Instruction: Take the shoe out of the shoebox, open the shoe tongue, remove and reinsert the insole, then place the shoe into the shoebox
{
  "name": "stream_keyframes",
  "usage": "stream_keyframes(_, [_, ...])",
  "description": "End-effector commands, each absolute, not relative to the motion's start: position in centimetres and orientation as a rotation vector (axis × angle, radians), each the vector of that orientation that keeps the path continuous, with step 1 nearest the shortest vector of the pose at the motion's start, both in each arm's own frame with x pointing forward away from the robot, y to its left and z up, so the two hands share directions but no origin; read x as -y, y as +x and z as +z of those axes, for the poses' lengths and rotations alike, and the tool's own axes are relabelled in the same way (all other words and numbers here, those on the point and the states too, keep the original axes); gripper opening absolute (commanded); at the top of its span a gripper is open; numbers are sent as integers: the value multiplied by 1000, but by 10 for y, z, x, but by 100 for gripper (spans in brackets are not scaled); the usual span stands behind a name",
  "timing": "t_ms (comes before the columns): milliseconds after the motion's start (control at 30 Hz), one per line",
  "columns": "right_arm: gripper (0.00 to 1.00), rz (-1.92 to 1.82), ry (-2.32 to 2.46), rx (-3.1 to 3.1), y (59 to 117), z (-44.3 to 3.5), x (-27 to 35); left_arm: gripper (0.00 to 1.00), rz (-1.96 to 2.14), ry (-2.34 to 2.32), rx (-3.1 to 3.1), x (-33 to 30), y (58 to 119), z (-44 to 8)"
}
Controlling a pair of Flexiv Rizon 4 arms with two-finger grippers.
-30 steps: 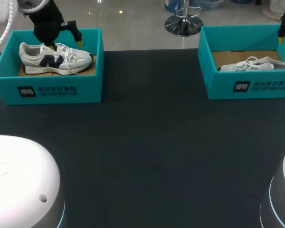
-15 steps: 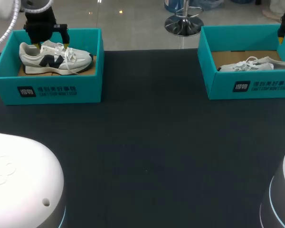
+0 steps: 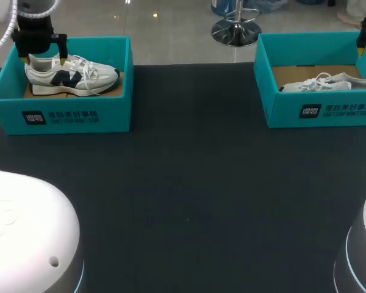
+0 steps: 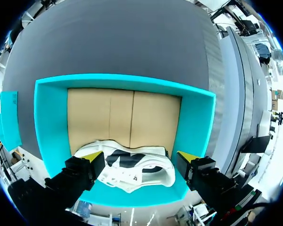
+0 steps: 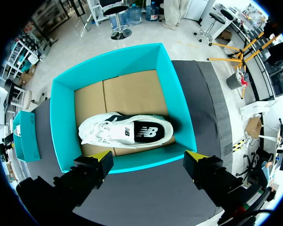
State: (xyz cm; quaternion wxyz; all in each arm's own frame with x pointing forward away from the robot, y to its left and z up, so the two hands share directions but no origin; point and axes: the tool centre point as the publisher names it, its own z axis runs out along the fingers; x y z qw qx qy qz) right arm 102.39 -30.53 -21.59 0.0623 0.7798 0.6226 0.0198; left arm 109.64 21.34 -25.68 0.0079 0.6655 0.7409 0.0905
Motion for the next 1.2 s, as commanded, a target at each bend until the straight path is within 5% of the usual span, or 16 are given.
stream_keyframes(33, [100,61,2357,-1881,1023,-216,306,100,215,2103,-2336,-225,1118,-265])
stream_keyframes(1200, [100,61,2357,-1881,1023,-216,306,100,264,2080,-2315,-279,1151,-268])
